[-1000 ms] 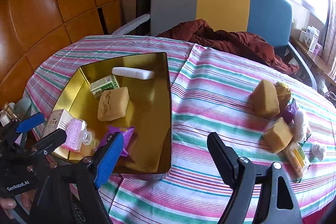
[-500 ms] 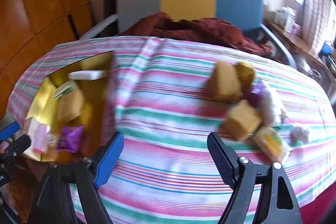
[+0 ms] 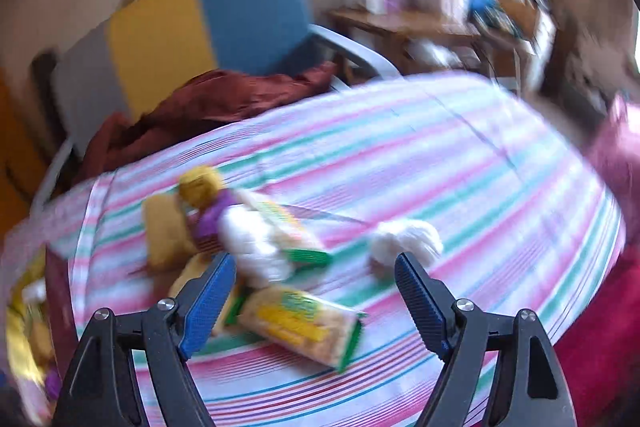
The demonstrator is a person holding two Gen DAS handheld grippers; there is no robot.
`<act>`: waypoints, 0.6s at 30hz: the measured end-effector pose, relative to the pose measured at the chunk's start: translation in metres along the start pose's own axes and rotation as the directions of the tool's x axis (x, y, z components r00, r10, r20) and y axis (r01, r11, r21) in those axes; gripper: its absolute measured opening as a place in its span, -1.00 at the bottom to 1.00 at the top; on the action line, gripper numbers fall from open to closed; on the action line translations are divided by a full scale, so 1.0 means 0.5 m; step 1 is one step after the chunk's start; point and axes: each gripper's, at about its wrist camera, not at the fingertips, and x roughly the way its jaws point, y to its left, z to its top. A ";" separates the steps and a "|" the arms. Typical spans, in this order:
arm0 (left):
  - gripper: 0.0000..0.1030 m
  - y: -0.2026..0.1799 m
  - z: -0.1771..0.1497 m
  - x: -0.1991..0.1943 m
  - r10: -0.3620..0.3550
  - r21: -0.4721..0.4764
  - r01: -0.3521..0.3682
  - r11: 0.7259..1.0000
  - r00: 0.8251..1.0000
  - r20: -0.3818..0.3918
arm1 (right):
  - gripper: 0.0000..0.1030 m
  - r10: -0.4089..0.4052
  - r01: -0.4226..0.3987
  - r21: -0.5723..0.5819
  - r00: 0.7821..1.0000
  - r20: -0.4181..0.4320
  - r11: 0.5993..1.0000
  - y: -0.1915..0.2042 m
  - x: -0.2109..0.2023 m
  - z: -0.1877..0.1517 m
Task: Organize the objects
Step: 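Withdraw both grippers from the tray back toward the pile, then grasp the yellow rectangular sponge from the pile with the left gripper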
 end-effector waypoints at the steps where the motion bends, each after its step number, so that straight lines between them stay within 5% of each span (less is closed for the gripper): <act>1: 0.61 -0.010 0.006 0.006 -0.010 0.012 0.010 1.000 1.000 -0.004 | 0.62 0.008 -0.007 0.052 1.000 -0.017 0.999 -0.021 0.010 -0.001; 5: 0.61 -0.063 0.033 0.042 -0.058 0.053 0.060 0.997 0.998 -0.038 | 0.62 0.079 -0.068 0.206 0.996 -0.043 0.976 -0.072 0.023 -0.003; 18: 0.61 -0.253 0.091 0.175 -0.163 0.198 0.191 0.961 0.975 -0.153 | 0.62 0.166 -0.146 0.199 0.982 -0.090 0.969 -0.060 0.043 -0.012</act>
